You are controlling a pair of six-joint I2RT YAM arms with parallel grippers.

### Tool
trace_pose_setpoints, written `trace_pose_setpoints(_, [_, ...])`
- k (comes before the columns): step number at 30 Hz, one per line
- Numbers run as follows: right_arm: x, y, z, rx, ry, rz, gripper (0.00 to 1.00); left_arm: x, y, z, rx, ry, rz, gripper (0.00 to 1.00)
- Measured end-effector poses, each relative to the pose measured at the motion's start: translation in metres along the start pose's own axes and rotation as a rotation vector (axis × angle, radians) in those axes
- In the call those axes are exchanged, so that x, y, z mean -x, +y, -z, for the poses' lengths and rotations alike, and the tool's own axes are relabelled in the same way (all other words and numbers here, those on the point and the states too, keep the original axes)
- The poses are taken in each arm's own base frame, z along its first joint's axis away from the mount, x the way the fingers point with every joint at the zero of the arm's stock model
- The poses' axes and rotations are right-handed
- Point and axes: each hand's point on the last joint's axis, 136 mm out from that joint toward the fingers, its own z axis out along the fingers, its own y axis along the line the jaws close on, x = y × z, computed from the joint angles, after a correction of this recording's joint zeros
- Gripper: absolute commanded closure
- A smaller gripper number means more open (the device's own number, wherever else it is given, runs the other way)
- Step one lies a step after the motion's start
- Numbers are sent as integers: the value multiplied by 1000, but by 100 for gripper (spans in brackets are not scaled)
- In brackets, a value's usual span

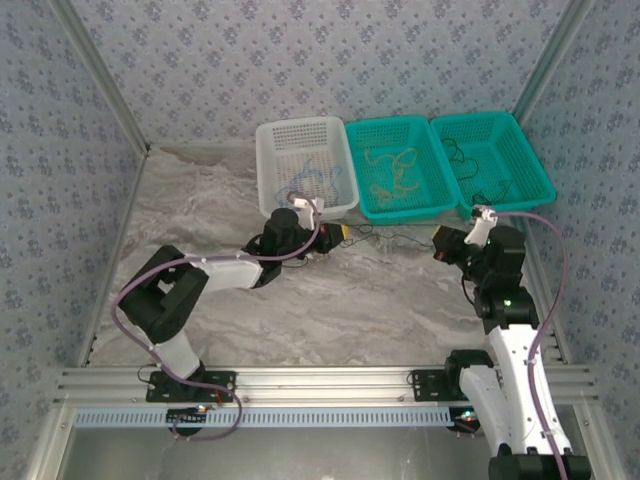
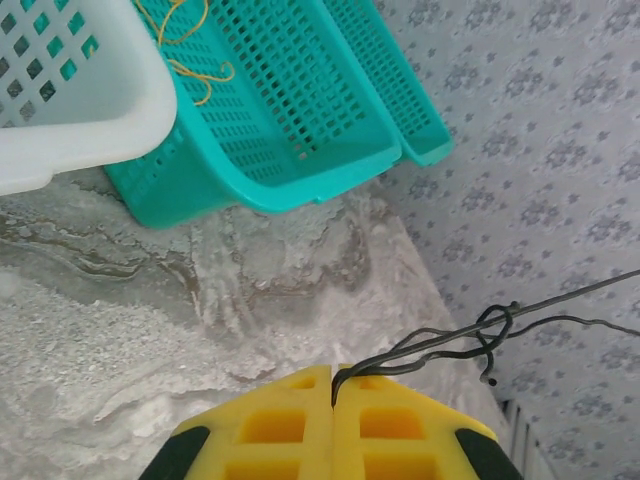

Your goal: Untangle the cables

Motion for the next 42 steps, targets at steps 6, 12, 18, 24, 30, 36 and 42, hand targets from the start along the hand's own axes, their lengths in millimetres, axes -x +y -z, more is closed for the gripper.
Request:
trace_pose_setpoints(6, [-3,10,-14,95,38,-17,100,8,8,3,20,-25,61,100])
trace_pose_setpoints(12, [-12,-17,-7,-21,31,-102,100,9,13,27,55,-71,151,100])
trace_pose_setpoints(18, [13,-61,11,-198,-120,-175,100,37,80,67,315,-178,172,100])
trace_pose_setpoints(24, [10,-56,2,-169,-83,-140,100,41,54,52,295,-89,6,100])
trace_pose_setpoints(30, [15,-52,3,-172,-92,-127,100,41,35,45,241,-37,-52,91])
trace_pose_setpoints(36, [70,-30,2,-122,-190,-127,100,39,12,27,191,14,-100,69])
trace_pose_setpoints(42, [164,10,2,-60,-345,-49,100,38,10,26,193,13,-94,26])
